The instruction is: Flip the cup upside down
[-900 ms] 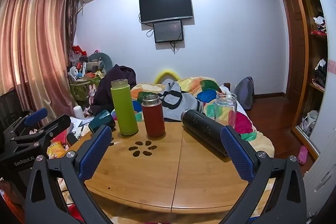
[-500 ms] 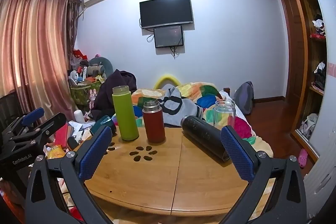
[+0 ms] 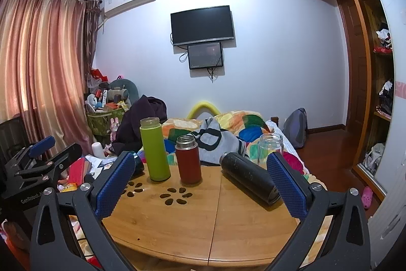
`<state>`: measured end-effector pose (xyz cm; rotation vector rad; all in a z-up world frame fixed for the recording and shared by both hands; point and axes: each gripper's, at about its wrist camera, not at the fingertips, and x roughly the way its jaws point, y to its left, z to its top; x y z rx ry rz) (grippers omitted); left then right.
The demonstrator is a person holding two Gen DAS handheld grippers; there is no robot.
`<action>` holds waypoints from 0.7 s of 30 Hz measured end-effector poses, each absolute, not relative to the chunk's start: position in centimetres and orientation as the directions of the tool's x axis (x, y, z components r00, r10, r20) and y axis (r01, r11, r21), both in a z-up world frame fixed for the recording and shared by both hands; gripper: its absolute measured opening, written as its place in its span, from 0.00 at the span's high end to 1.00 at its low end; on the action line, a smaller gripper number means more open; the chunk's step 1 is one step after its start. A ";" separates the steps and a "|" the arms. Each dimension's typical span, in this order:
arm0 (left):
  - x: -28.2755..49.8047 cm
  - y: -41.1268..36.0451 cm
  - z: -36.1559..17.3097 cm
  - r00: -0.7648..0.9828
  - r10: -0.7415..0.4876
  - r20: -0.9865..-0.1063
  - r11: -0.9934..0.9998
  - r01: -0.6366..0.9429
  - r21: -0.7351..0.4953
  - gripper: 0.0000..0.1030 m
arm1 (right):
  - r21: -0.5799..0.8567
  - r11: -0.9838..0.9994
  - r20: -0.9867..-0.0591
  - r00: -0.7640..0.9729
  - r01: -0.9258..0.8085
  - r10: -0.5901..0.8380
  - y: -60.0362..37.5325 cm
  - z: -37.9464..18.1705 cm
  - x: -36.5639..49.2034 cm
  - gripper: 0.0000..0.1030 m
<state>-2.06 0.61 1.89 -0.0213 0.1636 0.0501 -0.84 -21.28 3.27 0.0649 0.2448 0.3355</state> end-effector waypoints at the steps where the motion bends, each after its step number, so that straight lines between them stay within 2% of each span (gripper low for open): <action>1: -2.1 0.6 1.9 0.985 0.049 -0.163 0.999 -0.052 -0.014 0.00 | 0.102 0.942 -0.226 0.915 -0.319 0.334 -21.3 3.3 -0.9 0.00; 21: -2.6 -0.1 1.8 0.987 0.052 -0.151 0.999 -0.053 -0.001 0.00 | 0.097 0.941 -0.225 0.914 -0.324 0.338 -21.3 3.5 -1.0 0.00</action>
